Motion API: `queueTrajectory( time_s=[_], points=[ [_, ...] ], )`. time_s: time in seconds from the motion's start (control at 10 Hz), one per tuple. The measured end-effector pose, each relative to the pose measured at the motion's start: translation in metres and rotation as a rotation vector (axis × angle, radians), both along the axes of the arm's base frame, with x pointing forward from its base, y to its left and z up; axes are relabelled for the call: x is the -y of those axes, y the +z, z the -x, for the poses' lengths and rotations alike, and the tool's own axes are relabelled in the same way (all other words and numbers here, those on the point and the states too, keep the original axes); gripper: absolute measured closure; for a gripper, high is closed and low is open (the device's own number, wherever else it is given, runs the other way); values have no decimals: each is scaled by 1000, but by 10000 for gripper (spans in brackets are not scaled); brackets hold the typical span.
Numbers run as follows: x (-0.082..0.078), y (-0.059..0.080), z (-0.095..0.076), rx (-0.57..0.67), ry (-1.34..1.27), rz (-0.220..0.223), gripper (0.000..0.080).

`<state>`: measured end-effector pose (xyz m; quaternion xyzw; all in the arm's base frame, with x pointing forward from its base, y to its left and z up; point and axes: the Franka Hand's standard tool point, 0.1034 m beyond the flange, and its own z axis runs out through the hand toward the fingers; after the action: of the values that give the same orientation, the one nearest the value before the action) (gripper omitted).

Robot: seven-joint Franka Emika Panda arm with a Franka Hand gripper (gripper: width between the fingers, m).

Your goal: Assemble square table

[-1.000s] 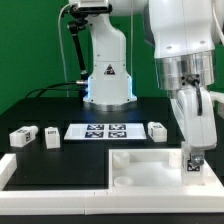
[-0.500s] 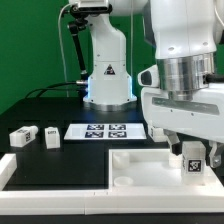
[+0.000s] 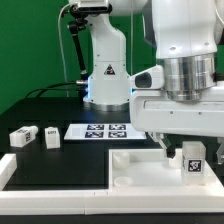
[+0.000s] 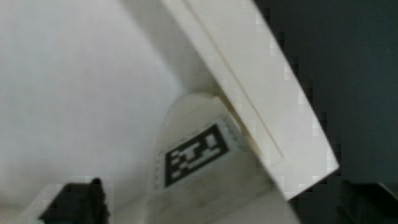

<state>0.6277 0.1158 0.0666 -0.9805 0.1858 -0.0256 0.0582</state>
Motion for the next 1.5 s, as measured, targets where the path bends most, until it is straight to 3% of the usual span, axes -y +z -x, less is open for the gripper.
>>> queueTrajectory(
  time_s=[0.3,0.5,0.8,1.5],
  points=[
    [1,0,0,0,0,0,177],
    [1,0,0,-10,-94,-8,514],
    [1,0,0,-33,-308,-25,510],
    [-1,-1,-1,-161,-1424,-121,508]
  ],
)
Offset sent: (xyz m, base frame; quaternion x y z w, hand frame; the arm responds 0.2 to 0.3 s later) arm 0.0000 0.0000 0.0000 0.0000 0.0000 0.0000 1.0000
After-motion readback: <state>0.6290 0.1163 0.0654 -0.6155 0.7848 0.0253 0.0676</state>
